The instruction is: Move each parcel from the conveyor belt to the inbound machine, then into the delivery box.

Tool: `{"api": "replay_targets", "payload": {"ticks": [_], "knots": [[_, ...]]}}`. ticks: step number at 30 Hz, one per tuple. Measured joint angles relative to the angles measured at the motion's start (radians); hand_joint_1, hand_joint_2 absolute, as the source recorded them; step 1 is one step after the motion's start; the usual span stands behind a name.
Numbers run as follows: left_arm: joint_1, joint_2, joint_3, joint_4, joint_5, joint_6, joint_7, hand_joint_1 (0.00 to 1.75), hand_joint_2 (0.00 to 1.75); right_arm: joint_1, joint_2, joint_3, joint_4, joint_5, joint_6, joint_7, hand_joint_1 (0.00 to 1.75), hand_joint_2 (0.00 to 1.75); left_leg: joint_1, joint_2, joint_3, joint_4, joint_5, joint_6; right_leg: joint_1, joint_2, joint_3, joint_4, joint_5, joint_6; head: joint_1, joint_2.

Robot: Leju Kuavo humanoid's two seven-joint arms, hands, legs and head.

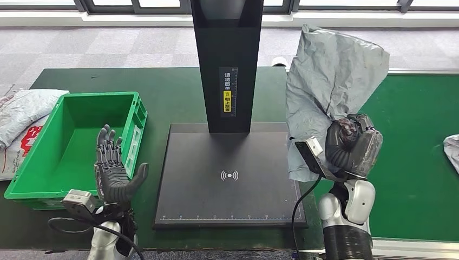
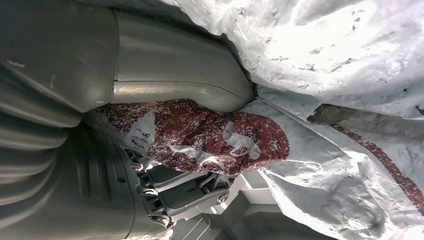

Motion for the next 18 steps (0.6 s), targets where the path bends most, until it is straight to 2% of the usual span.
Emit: {"api": "replay_targets", "payload": {"ticks": [18], "knots": [[-0.024,0.001,0.000,0.029,0.006,0.001,0.000,0.00,1.75,0.028,0.003,-0.003,-0.012,0.019,-0.001,-0.030,1.75,1.75,0.000,0.000,0.000,0.000,0.000,0.000,0.000,0.000,0.000,0.000,0.000,0.000,0.000,0.000]]}}
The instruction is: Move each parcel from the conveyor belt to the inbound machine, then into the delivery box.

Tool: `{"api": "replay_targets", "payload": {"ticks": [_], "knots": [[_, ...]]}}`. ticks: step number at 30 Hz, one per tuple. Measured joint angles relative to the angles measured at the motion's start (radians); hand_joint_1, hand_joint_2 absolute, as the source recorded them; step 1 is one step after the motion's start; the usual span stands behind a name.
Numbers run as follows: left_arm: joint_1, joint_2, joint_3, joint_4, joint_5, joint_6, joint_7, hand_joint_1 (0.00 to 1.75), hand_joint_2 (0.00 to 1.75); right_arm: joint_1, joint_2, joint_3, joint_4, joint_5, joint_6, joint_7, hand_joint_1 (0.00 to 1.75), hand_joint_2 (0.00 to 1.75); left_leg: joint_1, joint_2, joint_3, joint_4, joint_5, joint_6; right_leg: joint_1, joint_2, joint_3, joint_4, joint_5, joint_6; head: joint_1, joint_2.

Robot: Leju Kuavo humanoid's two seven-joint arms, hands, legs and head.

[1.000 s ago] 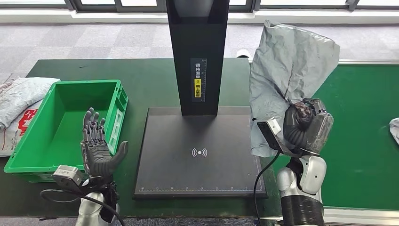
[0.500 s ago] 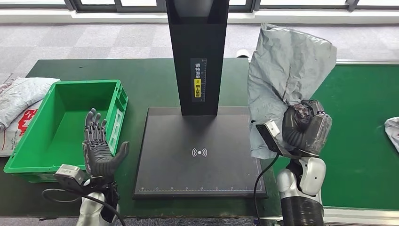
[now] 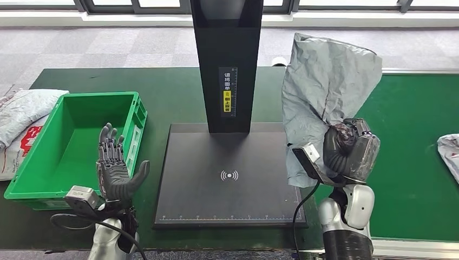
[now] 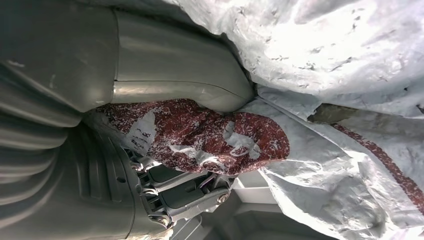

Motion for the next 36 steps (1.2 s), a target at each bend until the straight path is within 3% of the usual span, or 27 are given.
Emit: {"api": "replay_targets", "payload": {"ticks": [36], "knots": [[0.001,0.001,0.000,0.000,0.000,-0.003,0.000,0.00,1.75,0.012,0.013,0.007,-0.009,0.029,-0.001,0.006,1.75,1.75,0.000,0.000,0.000,0.000,0.000,0.000,0.000,0.000,0.000,0.000,0.000,0.000,0.000,0.000]]}}
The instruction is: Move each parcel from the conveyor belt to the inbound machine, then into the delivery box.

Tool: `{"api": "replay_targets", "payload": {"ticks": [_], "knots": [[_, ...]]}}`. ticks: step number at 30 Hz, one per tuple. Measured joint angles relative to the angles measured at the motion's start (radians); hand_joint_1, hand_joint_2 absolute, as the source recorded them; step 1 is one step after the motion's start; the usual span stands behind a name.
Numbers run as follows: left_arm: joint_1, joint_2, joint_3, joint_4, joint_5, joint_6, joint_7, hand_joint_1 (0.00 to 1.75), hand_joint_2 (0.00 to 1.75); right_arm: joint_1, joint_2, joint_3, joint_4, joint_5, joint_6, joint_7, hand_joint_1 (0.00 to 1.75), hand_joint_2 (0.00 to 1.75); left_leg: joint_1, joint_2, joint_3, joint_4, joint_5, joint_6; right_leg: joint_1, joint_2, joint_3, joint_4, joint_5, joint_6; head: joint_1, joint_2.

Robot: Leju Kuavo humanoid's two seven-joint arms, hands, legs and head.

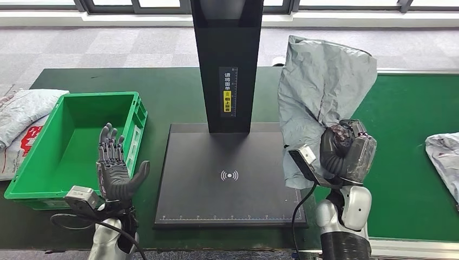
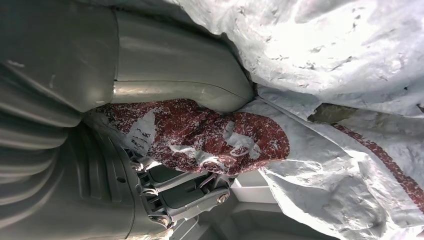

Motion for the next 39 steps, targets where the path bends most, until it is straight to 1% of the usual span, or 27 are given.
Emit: {"api": "replay_targets", "payload": {"ticks": [7,13,16,21,28,33,37,39], "knots": [[0.003,0.000,0.000,0.000,0.000,0.000,0.000,0.00,1.75,-0.001,0.000,0.014,0.002,0.007,0.001,0.000,1.75,1.75,0.000,0.000,0.000,0.000,0.000,0.000,0.000,0.000,0.000,0.000,0.000,0.000,0.000,0.000],[0.006,0.000,0.000,0.000,0.000,-0.005,0.000,0.00,1.75,-0.020,0.013,0.068,0.041,0.022,0.028,-0.002,1.75,1.75,0.000,0.000,0.000,0.000,0.000,0.000,0.000,0.000,0.000,0.000,0.000,0.000,0.000,0.000],[0.006,-0.001,0.000,0.001,-0.002,-0.006,0.000,0.00,1.75,-0.044,0.033,0.108,0.097,-0.031,0.052,-0.010,1.75,1.75,0.000,0.000,0.000,0.000,0.000,0.000,0.000,0.000,0.000,0.000,0.000,0.000,0.000,0.000],[0.003,-0.004,-0.001,0.010,-0.004,0.001,0.000,0.00,1.75,-0.100,0.077,0.156,0.242,-0.145,0.060,-0.047,1.75,1.75,0.001,0.001,0.000,0.000,0.001,-0.001,0.001,0.000,0.000,0.000,0.000,0.000,0.000,0.000],[-0.005,-0.008,-0.002,0.024,-0.013,0.005,0.000,0.00,1.75,-0.120,0.136,0.183,0.368,-0.219,0.116,-0.091,1.75,1.75,0.001,0.000,0.000,0.000,0.001,-0.001,0.001,0.000,0.000,0.000,0.000,0.000,0.000,0.000],[-0.004,-0.008,-0.015,0.029,-0.026,0.013,0.000,0.00,1.75,-0.120,0.153,0.213,0.416,-0.249,0.130,-0.097,1.75,1.75,0.000,0.000,0.000,0.000,0.000,-0.001,0.000,0.000,0.000,0.000,0.000,0.000,0.000,0.000],[-0.004,-0.009,-0.020,0.033,-0.030,0.016,0.000,0.00,1.75,-0.120,0.156,0.225,0.438,-0.261,0.134,-0.098,1.75,1.75,0.000,0.000,0.000,0.000,0.000,-0.001,0.000,0.000,0.000,0.000,0.000,0.000,0.000,0.000],[-0.004,-0.010,-0.021,0.034,-0.032,0.016,0.000,0.00,1.75,-0.119,0.157,0.228,0.445,-0.268,0.154,-0.100,1.75,1.75,0.000,0.000,0.000,0.000,0.000,-0.001,0.001,0.000,0.000,0.000,0.000,0.000,0.000,0.000]]}}
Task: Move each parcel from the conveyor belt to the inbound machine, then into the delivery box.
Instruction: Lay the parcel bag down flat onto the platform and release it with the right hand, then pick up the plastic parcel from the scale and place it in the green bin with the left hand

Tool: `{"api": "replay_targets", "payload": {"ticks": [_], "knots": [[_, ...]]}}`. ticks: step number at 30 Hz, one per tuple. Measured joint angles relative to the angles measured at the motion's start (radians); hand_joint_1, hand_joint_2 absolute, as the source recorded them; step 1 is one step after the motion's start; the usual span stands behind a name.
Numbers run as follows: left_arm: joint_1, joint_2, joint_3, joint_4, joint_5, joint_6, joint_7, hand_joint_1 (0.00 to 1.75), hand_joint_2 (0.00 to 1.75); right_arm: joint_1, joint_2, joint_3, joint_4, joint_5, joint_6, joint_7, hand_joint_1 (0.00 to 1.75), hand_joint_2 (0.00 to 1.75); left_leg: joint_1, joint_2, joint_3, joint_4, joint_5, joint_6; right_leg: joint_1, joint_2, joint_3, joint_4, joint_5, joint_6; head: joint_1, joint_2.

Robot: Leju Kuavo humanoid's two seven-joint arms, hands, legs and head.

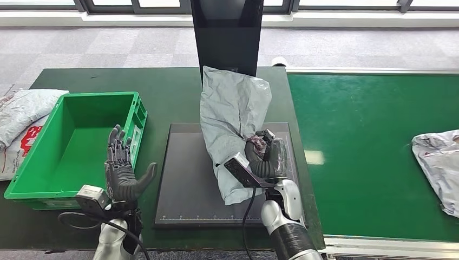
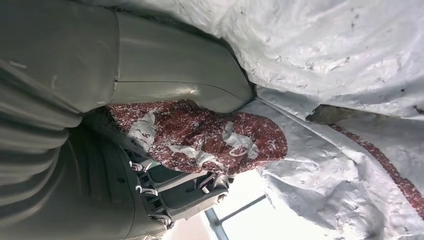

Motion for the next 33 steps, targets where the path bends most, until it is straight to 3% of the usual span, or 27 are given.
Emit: {"api": "replay_targets", "payload": {"ticks": [1,5,23,30,33], "knots": [[0.000,0.000,-0.002,0.001,-0.001,0.000,0.000,0.00,1.75,0.000,0.000,0.001,0.004,-0.005,0.019,-0.002,1.75,1.75,0.000,0.000,0.000,0.000,0.000,0.000,0.000,0.000,0.000,0.000,0.000,0.000,0.000,0.000],[0.000,0.000,-0.008,0.004,-0.006,0.008,0.000,0.00,1.75,0.004,0.000,0.012,0.019,-0.018,0.088,-0.008,0.00,1.75,0.000,0.000,0.000,0.000,0.000,0.000,0.000,0.000,0.000,0.000,0.000,0.000,0.000,0.000],[0.027,0.000,-0.009,-0.010,-0.032,0.058,0.000,0.00,1.75,-0.006,0.002,0.069,0.048,-0.065,0.078,-0.032,0.00,1.75,0.000,0.000,0.000,0.000,0.000,0.000,0.000,0.000,0.000,0.000,0.000,0.000,0.000,0.000],[0.028,0.001,-0.017,-0.010,-0.036,0.101,0.000,0.00,1.75,0.002,0.002,0.092,0.010,-0.136,-0.080,-0.129,0.00,1.75,0.000,0.000,0.000,0.000,0.000,0.000,0.000,0.000,-0.001,0.000,0.000,0.000,0.000,0.000],[0.028,0.001,-0.018,-0.010,-0.036,0.104,0.000,0.00,1.75,0.003,0.002,0.095,0.004,-0.139,-0.093,-0.134,0.00,1.75,0.000,0.000,0.000,0.000,0.000,0.000,0.000,0.000,-0.001,0.000,0.000,0.000,0.000,0.000]]}}
